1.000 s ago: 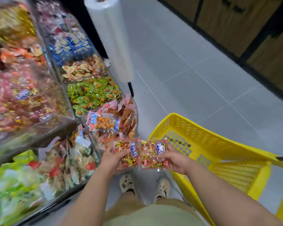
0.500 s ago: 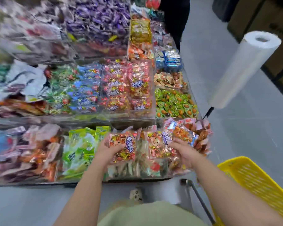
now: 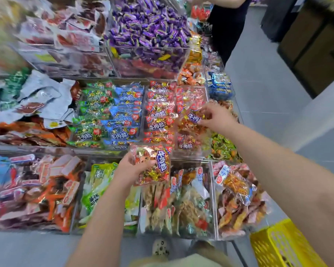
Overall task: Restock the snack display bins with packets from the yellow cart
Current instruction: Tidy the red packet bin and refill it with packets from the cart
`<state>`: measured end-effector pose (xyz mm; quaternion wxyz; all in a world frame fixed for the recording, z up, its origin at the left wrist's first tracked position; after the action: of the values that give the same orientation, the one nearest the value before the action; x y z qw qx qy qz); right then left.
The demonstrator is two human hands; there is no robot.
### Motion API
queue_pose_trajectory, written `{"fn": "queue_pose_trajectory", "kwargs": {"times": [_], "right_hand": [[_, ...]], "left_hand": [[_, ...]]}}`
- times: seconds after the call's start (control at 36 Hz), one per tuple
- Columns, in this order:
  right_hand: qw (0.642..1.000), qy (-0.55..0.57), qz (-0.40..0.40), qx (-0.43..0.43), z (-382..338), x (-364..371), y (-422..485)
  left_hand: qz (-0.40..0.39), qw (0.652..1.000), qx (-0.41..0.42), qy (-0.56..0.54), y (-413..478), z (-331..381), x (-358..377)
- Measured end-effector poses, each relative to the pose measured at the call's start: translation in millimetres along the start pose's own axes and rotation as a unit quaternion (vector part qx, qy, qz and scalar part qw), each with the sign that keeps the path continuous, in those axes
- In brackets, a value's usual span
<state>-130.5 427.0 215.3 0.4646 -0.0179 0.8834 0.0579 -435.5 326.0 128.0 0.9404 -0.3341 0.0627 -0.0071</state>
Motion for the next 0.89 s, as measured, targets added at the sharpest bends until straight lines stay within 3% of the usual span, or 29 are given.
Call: {"fn": "queue_pose_trajectory", "kwargs": {"times": [0.08, 0.14, 0.28, 0.42, 0.58, 0.72, 0.83, 0.89], "right_hand": [[0.983, -0.140, -0.109, -0.053, -11.3, 26.2, 25.5], [0.968, -0.200, -0.138, -0.060, -10.5, 39.6, 35.2], [0.957, -0.262, -0.091, -0.084, -1.0, 51.9, 47.2], [0.962, -0.237, -0.057, -0.120, 7.5, 50.5, 48.8], [0.972, -0.218, -0.006, -0.091, 20.3, 38.6, 37.0], [0.989, -0.134, 0.021, -0.051, 21.7, 32.0, 17.0], [0.992, 0.020, 0.117, -0.031, 8.8, 9.6, -13.0], [0.984, 0.150, 0.101, 0.001, 1.0, 11.0, -25.6]], "left_hand": [[-0.005, 1.000, -0.001, -0.014, 4.6, 7.2, 4.3], [-0.004, 1.000, -0.007, -0.023, 8.0, 11.4, 5.7], [0.012, 1.000, 0.001, -0.027, 13.8, 26.7, 6.3], [-0.001, 0.999, 0.010, -0.039, 19.0, 42.2, 16.4], [-0.031, 0.998, -0.021, -0.050, 18.3, 51.6, 43.2], [-0.047, 0.997, -0.025, -0.051, 21.1, 53.0, 58.9], [-0.045, 0.998, -0.018, -0.040, 24.3, 51.8, 59.8], [-0.042, 0.998, -0.013, -0.035, 23.7, 53.7, 59.6]]}}
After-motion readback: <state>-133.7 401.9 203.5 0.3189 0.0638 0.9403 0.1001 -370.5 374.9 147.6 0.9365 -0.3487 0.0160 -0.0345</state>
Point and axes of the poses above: each hand's wrist, its own y-axis towards the middle knuckle, its own x-axis out of the palm, z = x × y, the point moved 9 cm from there along y, towards the middle knuckle, and after that the axes turned 11 degrees about -x, right-handed, at the moved point
